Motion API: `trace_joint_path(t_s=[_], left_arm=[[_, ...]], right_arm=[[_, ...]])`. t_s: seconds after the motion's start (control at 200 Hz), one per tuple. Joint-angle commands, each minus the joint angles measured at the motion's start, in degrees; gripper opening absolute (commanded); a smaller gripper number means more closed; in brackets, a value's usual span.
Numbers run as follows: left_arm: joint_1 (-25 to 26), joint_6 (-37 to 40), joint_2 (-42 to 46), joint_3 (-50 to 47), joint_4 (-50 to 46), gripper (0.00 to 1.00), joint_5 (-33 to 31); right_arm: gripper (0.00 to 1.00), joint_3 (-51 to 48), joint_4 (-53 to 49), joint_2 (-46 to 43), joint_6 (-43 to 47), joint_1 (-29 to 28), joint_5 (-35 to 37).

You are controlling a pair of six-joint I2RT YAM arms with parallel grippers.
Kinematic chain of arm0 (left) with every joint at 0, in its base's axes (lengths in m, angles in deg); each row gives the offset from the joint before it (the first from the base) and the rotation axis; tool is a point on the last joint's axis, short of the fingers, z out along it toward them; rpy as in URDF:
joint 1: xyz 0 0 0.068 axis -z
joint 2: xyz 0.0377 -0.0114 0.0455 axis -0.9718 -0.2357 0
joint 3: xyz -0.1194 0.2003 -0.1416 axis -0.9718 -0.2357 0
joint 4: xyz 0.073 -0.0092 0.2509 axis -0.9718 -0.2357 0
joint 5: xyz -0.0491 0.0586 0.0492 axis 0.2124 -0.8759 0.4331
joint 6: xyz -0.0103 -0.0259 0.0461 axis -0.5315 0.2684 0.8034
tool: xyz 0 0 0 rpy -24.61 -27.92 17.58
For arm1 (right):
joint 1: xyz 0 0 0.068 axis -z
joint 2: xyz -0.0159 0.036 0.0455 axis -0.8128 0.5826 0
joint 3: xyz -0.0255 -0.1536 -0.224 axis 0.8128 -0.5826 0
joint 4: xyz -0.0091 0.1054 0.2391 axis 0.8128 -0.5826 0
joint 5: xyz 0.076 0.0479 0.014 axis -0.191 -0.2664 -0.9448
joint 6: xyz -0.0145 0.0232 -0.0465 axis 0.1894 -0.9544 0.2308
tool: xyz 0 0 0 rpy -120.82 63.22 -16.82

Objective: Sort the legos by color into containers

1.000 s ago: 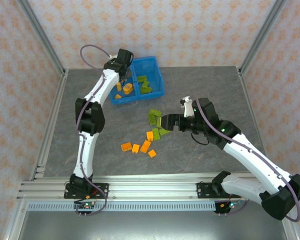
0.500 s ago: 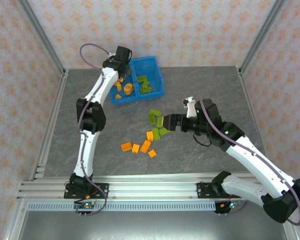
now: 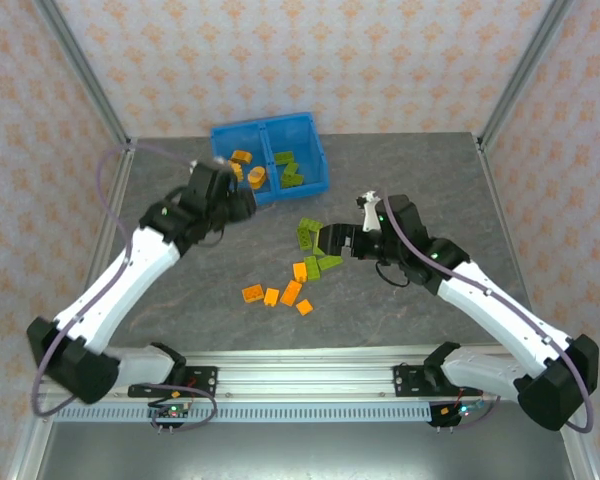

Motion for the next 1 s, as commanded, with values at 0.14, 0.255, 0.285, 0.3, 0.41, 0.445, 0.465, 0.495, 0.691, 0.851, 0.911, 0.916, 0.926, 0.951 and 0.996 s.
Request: trace_joint_path(t_s=[0.14,0.255,0.285,0.3,0.41,0.445,0.465,0.495,0.691,0.851,0.911,0.916,0.926,0.951,0.996], left_arm=[[8.4,-7.8,7.4,-17.6,-6.9,0.65,3.6],[13.2,-16.6,5.0,-21.4,-3.7,0.73,3.6],[13.8,-18.6,3.7,-21.8,-3.3,0.74,2.7],[14.0,-19.4,2.9,-22.0,-3.0,0.74,2.4],[14.3,-21.2,-3.3,-21.5,-1.6,0.77,1.9],[14.4,-21.0,-5.0,-21.1,-0.9,0.78,2.1],[14.4,-20.9,-5.9,-20.7,-0.3,0.79,2.1],[14.4,-20.6,-7.1,-20.5,0.6,0.79,2.1],[14.5,-21.1,-12.3,-21.0,1.6,0.8,-1.2],[14.4,-21.7,-15.0,-21.8,2.7,0.8,-1.8],[14.5,-22.5,-15.6,-22.4,2.7,0.79,-3.2],[14.5,-22.5,-15.6,-22.4,2.7,0.79,-3.3],[14.5,-22.7,-15.6,-22.5,2.7,0.79,-3.5],[14.5,-22.9,-15.8,-22.8,2.7,0.77,-4.0],[14.5,-23.3,-15.9,-23.4,3.1,0.72,-4.7]], right_arm=[[0.99,-0.5,4.8,3.4,0.2,-0.2,-1.6],[0.99,-0.2,4.9,4.2,0.2,-0.2,-2.0],[0.99,-0.1,4.8,4.2,0.2,-0.2,-1.8],[0.99,-0.1,4.8,4.2,0.2,-0.2,-1.8],[0.99,-0.3,4.0,3.6,0.2,-0.2,-1.4],[0.99,-0.4,3.8,3.4,0.2,-0.2,-1.2],[0.99,-0.5,3.7,3.2,0.3,-0.2,-1.2],[0.99,-0.6,3.5,3.0,0.3,-0.2,-0.9],[0.99,-0.9,2.2,1.7,0.6,-0.2,0.0],[0.99,-1.5,2.3,1.1,0.5,-0.2,0.4],[0.99,-1.6,2.2,1.1,0.5,-0.2,0.4],[0.99,-1.6,2.2,1.1,0.5,-0.2,0.4],[0.99,-1.6,2.2,1.1,0.5,-0.2,0.5],[0.99,-1.6,2.2,1.1,0.5,-0.2,0.5],[0.99,-1.6,2.2,1.1,0.6,-0.2,0.6]])
